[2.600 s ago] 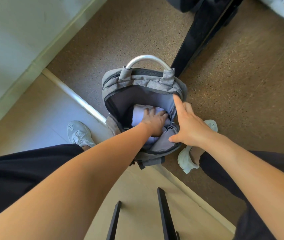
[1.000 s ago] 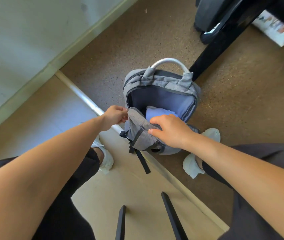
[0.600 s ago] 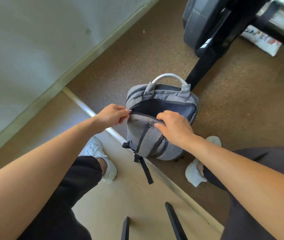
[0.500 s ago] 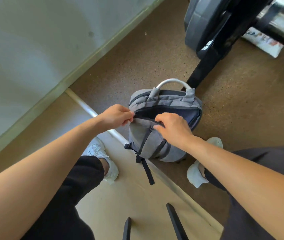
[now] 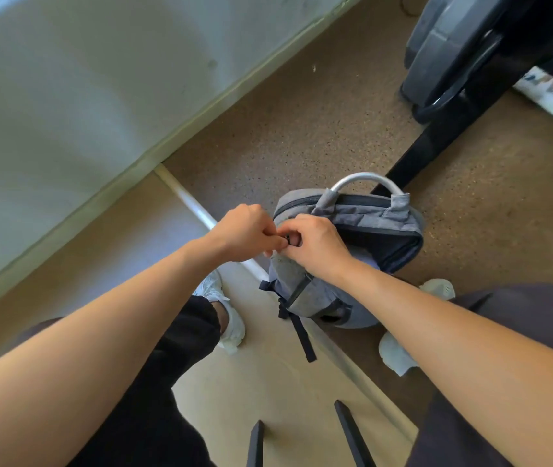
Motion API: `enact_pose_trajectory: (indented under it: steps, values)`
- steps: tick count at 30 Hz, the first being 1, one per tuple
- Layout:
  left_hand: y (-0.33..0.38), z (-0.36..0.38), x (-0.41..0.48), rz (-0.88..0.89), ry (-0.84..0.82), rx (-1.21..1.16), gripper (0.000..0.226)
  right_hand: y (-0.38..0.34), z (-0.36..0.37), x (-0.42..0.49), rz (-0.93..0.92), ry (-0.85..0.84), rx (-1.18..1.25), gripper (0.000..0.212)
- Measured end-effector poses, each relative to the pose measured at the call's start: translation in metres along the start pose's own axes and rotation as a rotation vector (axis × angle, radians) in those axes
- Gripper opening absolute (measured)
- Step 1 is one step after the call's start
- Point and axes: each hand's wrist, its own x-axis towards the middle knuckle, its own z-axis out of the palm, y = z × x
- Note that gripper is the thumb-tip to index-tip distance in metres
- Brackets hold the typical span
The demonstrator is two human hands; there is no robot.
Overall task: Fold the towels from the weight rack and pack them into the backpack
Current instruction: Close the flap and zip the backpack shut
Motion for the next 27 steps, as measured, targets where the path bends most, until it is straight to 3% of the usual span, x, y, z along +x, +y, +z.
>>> enact_pose_trajectory:
  steps: [2,5,12,19,27]
  values:
    - [-0.004,0.001,-0.002,0.026,-0.03,-0.018,0.032,0.0,0.002,0.002,0.022,-0.014,-0.013,0.011]
    - [-0.006,0.001,-0.005,0.046,-0.036,-0.02,0.006,0.001,0.0,0.001,0.044,0.0,0.016,0.011]
    - [-0.013,0.018,0.001,-0.034,0.028,0.202,0.039,0.007,-0.004,-0.002,0.099,0.08,0.065,0.01]
    - [-0.007,0.044,0.014,0.071,0.091,0.453,0.023,0.013,-0.016,-0.003,0.163,0.112,0.118,0.01]
    - [-0.021,0.046,0.014,0.026,0.171,0.401,0.022,0.025,-0.04,-0.011,0.301,0.164,0.128,0.006]
